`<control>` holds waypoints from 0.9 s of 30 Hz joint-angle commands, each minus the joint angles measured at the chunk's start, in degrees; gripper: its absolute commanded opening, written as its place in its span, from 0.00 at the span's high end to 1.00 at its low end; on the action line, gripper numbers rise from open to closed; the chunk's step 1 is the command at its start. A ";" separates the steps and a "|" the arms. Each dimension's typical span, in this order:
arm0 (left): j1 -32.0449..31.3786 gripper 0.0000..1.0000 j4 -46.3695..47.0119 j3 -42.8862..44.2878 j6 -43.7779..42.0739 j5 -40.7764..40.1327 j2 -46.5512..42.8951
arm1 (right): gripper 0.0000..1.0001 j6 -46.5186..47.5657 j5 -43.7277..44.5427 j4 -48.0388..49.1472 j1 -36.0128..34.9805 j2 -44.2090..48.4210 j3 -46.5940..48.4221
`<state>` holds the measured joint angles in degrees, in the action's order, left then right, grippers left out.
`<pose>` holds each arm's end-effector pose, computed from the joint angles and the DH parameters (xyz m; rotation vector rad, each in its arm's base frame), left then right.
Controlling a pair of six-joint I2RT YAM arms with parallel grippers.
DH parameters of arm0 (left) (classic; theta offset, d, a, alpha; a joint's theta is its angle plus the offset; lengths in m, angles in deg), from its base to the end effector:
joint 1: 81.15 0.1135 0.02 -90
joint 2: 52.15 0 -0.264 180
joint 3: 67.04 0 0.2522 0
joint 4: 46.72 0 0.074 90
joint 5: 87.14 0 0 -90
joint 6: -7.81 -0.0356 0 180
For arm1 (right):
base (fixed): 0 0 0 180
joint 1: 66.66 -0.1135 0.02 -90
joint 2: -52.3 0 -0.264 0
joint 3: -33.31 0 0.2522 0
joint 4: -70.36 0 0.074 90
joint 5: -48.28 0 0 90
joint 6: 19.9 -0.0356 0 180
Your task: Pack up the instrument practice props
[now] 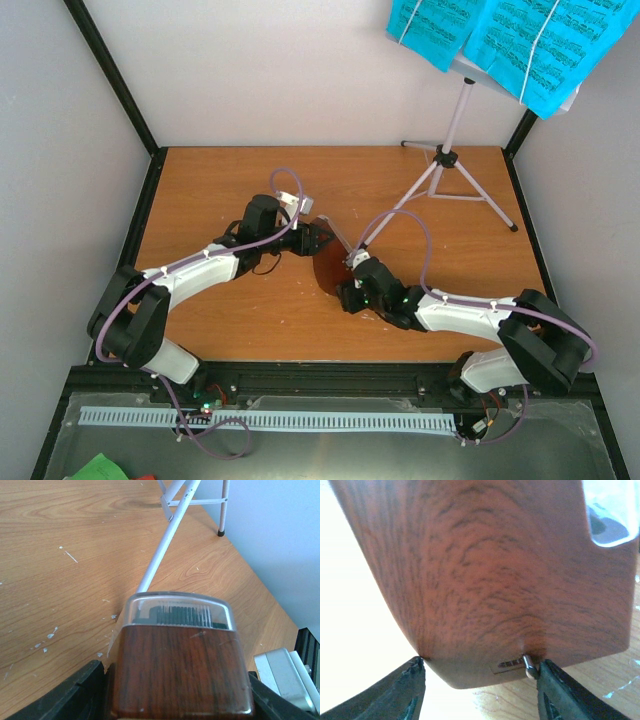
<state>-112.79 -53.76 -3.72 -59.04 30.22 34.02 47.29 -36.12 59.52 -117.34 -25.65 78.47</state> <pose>0.2693 -0.1851 0.2263 0.4700 2.1624 -1.0569 0.1650 0.1959 0.1596 -0.5264 2.3293 0.5182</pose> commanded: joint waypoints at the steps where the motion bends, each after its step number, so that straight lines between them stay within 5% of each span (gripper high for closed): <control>1: 0.17 0.55 -5.60 0.71 0.69 -1.30 1.93 | 0.32 0.41 1.54 2.21 -0.56 -0.99 1.78; 6: 0.17 0.55 -5.55 0.88 0.85 -1.22 2.36 | 0.25 1.13 1.60 2.78 -0.56 -1.94 2.75; 12: 0.17 0.55 -5.33 0.89 1.25 -1.23 2.65 | 0.28 1.70 2.57 2.88 -1.21 -3.87 3.96; 27: 0.14 0.56 -4.47 0.24 1.52 -0.70 2.82 | 0.70 2.32 5.03 3.91 -2.12 -5.15 4.60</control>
<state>-112.26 -52.95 -2.95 -59.80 29.10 34.90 49.52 -30.79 59.80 -118.76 -30.11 81.38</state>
